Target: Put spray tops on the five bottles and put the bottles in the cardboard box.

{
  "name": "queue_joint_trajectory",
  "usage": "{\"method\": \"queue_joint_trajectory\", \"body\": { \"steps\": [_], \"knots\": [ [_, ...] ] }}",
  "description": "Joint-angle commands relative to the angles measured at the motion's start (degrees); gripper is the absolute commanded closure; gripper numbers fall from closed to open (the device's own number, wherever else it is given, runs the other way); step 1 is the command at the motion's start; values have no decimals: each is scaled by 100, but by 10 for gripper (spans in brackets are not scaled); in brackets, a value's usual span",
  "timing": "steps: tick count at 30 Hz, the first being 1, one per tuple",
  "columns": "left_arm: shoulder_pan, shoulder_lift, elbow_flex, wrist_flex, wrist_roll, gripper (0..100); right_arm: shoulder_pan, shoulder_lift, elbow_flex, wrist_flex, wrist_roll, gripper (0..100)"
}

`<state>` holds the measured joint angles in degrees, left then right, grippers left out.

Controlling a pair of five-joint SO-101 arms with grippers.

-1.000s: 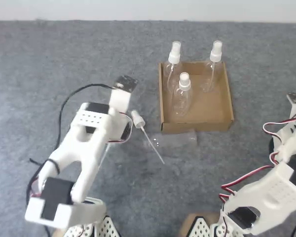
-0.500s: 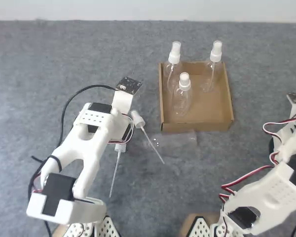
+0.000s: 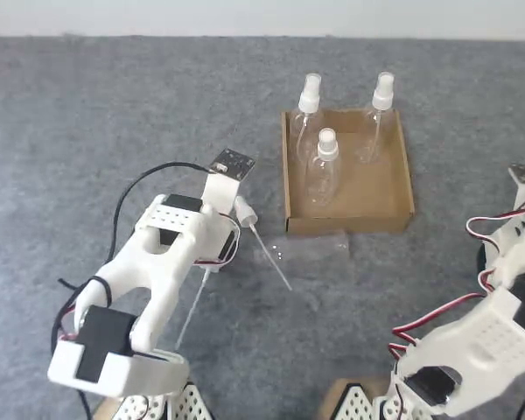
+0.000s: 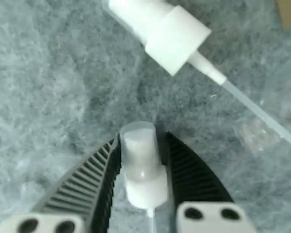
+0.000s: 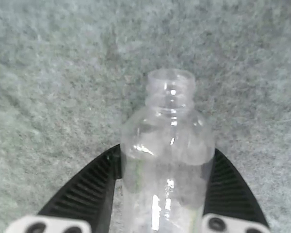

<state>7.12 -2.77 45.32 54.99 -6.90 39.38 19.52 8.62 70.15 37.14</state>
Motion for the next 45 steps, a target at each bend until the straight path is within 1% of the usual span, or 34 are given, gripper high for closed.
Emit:
{"method": "queue_joint_trajectory", "body": {
  "steps": [1,4,10,12,16,19,21,24,25,31,35,39,45],
  "knots": [
    [26,-141,-66,-62,26,949,-31,-40,-237,48,-18,788],
    [26,-141,-286,114,193,979,-31,-40,-237,48,-18,788],
    [0,-141,-1042,765,237,984,-31,-92,-237,48,-9,786],
    [-18,-141,-1218,888,378,984,-40,-92,-237,48,-9,786],
    [132,-79,-1218,844,448,983,-40,-48,-237,48,-9,786],
    [308,-88,-804,457,466,979,-48,-48,-237,48,141,786],
    [360,-79,-567,255,466,942,-40,-48,-237,48,255,786],
    [343,-79,-462,211,448,866,-31,-48,-237,48,281,786],
    [334,-79,-470,220,440,859,-31,-48,-237,57,281,786],
    [334,-70,-426,229,431,859,-22,-48,-237,75,290,786],
    [369,-70,-418,220,431,860,-57,-48,-237,303,299,786],
    [369,-62,-418,185,448,897,-31,-57,-237,295,299,786],
    [369,-62,-418,193,457,898,-31,-48,-237,321,299,786]
  ]
}}
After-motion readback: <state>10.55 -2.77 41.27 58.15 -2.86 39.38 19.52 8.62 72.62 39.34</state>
